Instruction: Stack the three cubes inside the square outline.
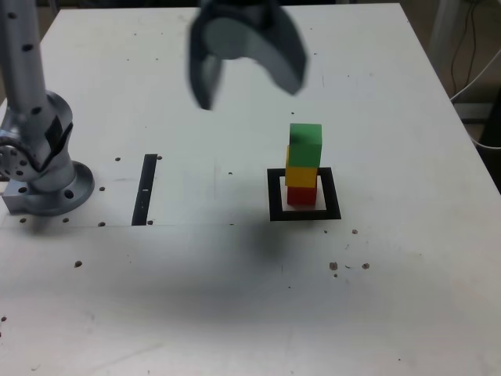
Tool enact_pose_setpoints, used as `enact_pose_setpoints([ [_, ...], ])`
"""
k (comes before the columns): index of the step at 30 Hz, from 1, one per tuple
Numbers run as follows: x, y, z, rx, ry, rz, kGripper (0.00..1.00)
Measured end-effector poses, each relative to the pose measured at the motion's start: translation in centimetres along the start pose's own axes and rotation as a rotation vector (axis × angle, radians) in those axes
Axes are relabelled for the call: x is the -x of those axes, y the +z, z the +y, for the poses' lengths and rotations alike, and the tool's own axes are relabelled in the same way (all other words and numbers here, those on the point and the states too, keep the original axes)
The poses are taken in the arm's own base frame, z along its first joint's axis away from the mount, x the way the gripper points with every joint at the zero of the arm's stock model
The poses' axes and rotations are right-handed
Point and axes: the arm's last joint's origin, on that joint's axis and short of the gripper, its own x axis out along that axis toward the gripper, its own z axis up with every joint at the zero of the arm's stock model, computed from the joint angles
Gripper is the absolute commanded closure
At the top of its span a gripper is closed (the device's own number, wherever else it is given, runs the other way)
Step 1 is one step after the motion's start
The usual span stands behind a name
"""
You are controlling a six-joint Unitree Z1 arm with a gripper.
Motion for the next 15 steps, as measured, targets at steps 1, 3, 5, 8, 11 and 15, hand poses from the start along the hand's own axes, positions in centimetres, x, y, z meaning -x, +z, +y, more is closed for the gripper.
enact_pose_setpoints([
  [1, -0.2, -1.0, 0.0, -0.006, 0.005, 0.010, 0.00],
  [3, -0.7, -2.8, 0.0, -0.018, 0.014, 0.031, 0.00],
  [5, -1.5, -4.0, -0.1, -0.029, 0.020, 0.065, 0.00],
  [8, -3.7, -4.7, -0.2, -0.042, 0.020, 0.145, 0.00],
  [11, -5.9, -5.2, -0.3, -0.044, 0.014, 0.215, 0.00],
  [15, -9.3, -4.9, -0.5, -0.028, 0.011, 0.243, 0.00],
])
